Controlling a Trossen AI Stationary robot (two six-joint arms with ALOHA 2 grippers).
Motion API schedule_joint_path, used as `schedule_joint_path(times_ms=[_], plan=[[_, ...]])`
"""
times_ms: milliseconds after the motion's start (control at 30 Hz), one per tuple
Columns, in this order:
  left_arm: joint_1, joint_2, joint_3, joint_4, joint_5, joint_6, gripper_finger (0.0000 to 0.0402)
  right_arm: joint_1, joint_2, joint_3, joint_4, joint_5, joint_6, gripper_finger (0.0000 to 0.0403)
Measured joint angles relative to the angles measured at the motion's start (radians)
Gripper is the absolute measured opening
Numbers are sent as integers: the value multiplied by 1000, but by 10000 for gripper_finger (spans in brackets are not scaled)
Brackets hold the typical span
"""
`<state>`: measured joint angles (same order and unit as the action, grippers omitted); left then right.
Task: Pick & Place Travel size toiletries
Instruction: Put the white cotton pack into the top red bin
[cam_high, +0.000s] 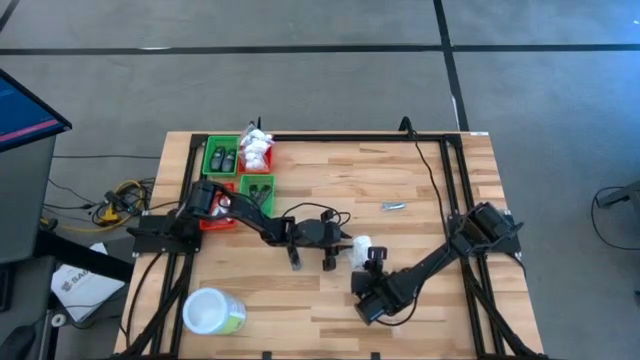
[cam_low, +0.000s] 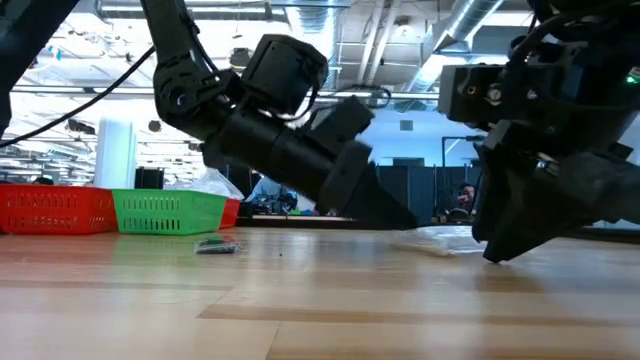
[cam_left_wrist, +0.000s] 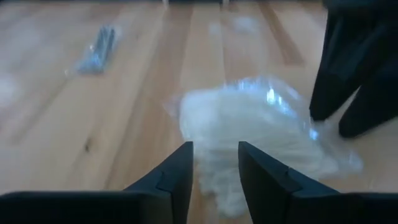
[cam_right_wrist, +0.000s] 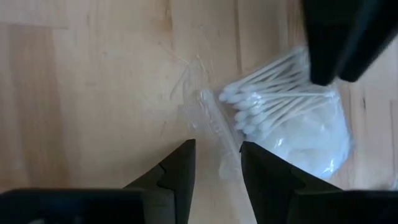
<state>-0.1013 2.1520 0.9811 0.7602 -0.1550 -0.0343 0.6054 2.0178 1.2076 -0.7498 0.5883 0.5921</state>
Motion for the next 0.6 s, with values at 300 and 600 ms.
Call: schedule_joint_path(times_ms=[300,600], plan=[[0,89,5,68,25,-81,107,-14,0,0,3,-11,-14,114],[5,105,3,95,48,-98,101,-31,-2,-37,13,-43,8,10]])
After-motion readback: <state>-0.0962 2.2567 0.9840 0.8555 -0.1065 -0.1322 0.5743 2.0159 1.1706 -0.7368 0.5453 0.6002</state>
